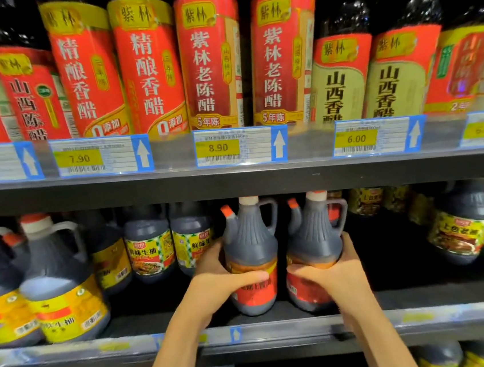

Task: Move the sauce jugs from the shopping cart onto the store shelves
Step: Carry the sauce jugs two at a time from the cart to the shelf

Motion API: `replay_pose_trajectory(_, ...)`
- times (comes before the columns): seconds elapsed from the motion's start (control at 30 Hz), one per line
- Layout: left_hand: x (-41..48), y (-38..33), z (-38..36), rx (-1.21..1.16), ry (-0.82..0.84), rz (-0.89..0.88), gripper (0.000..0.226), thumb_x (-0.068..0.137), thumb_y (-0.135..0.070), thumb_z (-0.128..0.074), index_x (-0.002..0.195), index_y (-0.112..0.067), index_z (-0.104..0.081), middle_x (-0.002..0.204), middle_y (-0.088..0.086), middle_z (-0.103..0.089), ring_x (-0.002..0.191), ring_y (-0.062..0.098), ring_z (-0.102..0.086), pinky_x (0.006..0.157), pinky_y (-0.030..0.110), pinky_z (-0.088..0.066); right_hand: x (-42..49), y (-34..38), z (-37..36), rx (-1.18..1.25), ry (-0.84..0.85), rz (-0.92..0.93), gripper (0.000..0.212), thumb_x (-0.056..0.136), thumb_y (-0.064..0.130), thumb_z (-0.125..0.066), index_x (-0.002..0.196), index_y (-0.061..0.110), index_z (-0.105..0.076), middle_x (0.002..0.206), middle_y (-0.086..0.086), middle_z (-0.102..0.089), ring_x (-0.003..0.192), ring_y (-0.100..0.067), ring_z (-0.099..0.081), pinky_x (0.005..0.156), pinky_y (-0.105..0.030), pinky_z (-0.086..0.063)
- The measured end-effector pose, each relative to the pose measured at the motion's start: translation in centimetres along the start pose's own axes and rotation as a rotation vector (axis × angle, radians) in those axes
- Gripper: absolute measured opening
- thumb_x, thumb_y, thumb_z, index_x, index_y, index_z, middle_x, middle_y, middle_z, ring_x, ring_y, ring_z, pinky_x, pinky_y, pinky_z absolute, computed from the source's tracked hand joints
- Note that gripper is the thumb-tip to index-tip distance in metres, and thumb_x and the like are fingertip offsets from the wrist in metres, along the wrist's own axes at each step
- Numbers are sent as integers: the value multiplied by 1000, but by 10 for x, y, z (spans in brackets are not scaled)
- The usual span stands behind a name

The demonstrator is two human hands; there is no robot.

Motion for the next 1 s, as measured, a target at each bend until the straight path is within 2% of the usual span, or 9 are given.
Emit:
replay_pose_trajectory(0.2, -3, 2, 0, 31, -75, -30, 87, 52, -31, -95, 127, -38, -51, 123, -17, -65, 113, 3, -62, 87, 24, -54, -3, 2, 11, -94, 178, -117, 87, 55, 10, -96, 123, 31, -47, 99, 18, -74, 91, -5, -72, 67, -16, -57)
replay_pose_trajectory(0.33, -11, -8, 1, 286, -182, -134, 87, 57, -39, -91, 129, -38, -41, 128, -14, -47, 117, 3, -49, 90, 16, -44, -7, 6, 21, -208, 201, -104, 86, 61, 2, -91, 127, 29, -42, 100, 14, -72, 86, 4, -70, 63, -10, -53)
replay_pose_trajectory(0.4, -17, -17, 0, 412, -241, -201, 91, 57, -44, -88, 133, -31, -41, 128, -10, -43, 119, 9, -46, 93, 22, -45, -7, 9, 22, -267, 160, -68, 77, 59, 2, -92, 118, 29, -49, 101, 13, -70, 85, 7, -69, 62, -8, -52)
replay_pose_trajectory(0.5, -18, -26, 0, 456, -263, -188, 91, 59, -42, -89, 136, -22, -43, 129, -5, -53, 119, 16, -52, 95, 34, -49, -5, 11, 17, -345, 121, -39, 69, 55, 10, -95, 105, 34, -53, 100, 10, -71, 85, 5, -68, 65, -12, -54)
replay_pose_trajectory(0.6, -15, -30, -3, 457, -247, -148, 86, 65, -35, -89, 136, -15, -46, 127, 3, -61, 117, 22, -58, 96, 41, -49, -1, 8, 8, -335, 92, -17, 71, 55, 5, -93, 108, 33, -55, 105, 5, -71, 93, -7, -70, 76, -24, -57)
replay_pose_trajectory(0.7, -12, -33, -5, 583, -326, -137, 82, 68, -35, -87, 136, -9, -49, 130, 11, -53, 123, 29, -50, 103, 40, -42, 6, 5, -1, -299, 58, -7, 65, 60, -3, -88, 108, 28, -57, 109, -3, -71, 100, -20, -69, 87, -40, -57)
replay_pose_trajectory(0.8, 2, -35, -2, 736, -311, -23, 91, 72, -40, -84, 145, -12, -38, 141, 15, -39, 132, 34, -41, 110, 43, -36, 14, 4, -7, -351, 50, -17, 58, 66, -4, -84, 111, 23, -58, 106, -2, -71, 100, -22, -69, 86, -34, -56)
replay_pose_trajectory(0.87, 11, -35, 1, 769, -291, 46, 95, 74, -37, -83, 149, -14, -30, 147, 16, -38, 135, 36, -40, 110, 44, -36, 20, 7, -12, -380, 75, -39, 65, 63, 2, -90, 118, 18, -58, 109, -2, -69, 99, -18, -66, 84, -29, -52)
replay_pose_trajectory(1.0, 15, -39, -1, 840, -357, 4, 87, 75, -31, -83, 143, -13, -33, 149, 13, -33, 124, 40, -50, 99, 46, -43, 30, 10, -22, -472, 84, -79, 75, 63, 11, -92, 128, 7, -54, 125, -9, -66, 114, -26, -63, 92, -31, -48)
Point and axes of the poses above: each hand's wrist, its own x-axis towards the middle knuckle, its own z-axis out of the back of the hand, y = z × x, the point moved 4 cm from there along x, towards the middle knuckle
